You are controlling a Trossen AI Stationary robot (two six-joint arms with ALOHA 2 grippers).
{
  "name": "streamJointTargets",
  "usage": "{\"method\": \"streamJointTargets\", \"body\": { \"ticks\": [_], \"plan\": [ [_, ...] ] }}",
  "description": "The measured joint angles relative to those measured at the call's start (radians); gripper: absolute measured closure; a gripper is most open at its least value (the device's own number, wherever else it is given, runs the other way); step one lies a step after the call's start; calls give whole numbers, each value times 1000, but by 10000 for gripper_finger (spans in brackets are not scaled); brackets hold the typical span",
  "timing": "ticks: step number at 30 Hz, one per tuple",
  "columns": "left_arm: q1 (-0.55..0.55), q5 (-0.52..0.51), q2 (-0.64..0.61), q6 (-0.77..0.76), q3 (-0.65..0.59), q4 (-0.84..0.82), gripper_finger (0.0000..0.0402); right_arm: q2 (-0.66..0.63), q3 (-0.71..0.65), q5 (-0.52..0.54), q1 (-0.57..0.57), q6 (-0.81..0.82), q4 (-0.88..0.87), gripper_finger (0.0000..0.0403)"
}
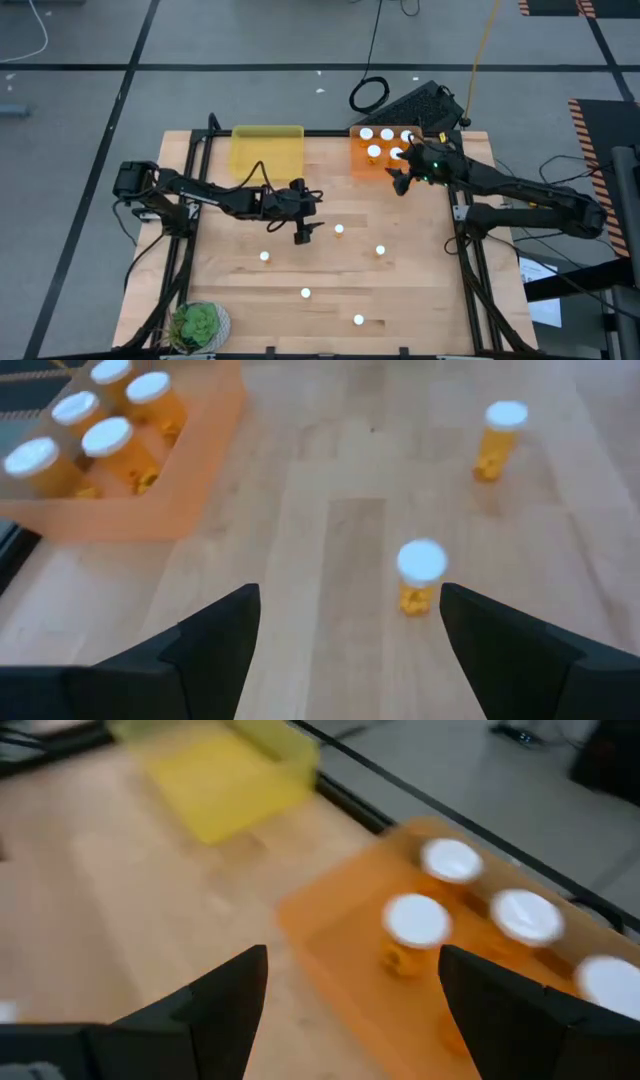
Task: Pick and place medicine bottles into bin by pill shape (circle, oval)
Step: Put the small yellow pill bottle into the transparent yellow bin
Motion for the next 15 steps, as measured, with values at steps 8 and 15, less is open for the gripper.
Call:
{"method": "streamJointTargets", "body": {
  "ticks": [8,15],
  "plan": [
    [-61,2,0,-11,228,-317,89,-46,0,3,104,-64,8,115],
    [-89,15,81,-19,420,-544,90,-65,0,3,119,-123,2,115]
  ]
}}
